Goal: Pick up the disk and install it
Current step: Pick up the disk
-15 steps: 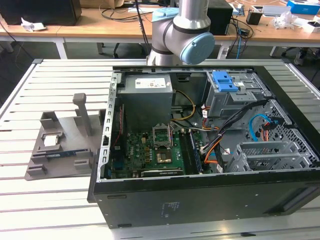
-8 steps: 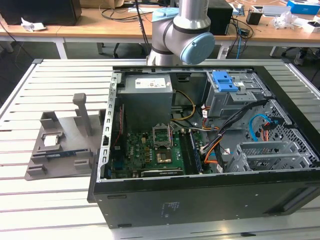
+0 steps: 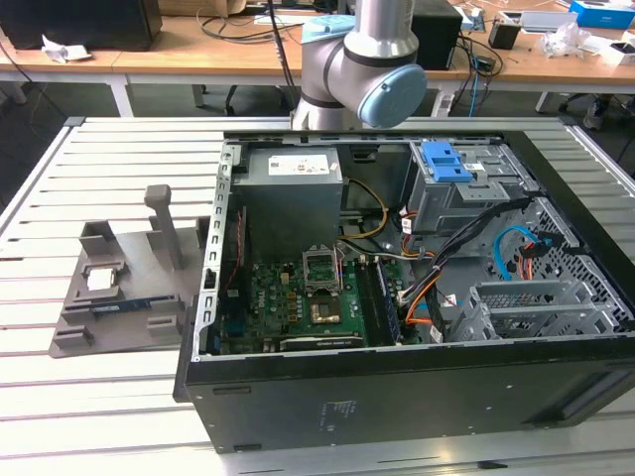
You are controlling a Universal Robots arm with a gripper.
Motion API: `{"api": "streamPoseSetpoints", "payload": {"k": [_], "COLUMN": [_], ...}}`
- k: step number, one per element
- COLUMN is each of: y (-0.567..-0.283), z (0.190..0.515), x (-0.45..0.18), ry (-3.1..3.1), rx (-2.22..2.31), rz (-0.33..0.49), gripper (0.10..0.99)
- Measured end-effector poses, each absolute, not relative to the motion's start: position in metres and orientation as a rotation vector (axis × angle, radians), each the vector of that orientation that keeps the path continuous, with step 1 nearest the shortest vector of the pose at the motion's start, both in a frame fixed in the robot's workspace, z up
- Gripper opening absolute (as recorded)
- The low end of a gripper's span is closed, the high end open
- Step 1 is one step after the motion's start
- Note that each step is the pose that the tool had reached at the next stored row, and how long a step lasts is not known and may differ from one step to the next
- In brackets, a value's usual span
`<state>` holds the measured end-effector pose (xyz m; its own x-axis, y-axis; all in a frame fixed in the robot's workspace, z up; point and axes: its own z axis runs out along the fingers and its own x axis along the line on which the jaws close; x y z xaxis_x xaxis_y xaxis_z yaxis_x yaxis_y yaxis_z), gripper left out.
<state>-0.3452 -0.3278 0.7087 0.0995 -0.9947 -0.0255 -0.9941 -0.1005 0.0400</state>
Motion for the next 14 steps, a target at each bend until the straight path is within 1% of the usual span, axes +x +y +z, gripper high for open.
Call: {"api": "streamPoseSetpoints", "payload": {"k": [5, 14], "y": [-0.334, -0.334], "z": [0.701, 0.690], "x": [-0.341, -0.323], "ry": [-2.098, -2.098], "rx": [2.320, 2.319], "rz": [-0.071, -0.070], "gripper": [0.369, 0.369]}}
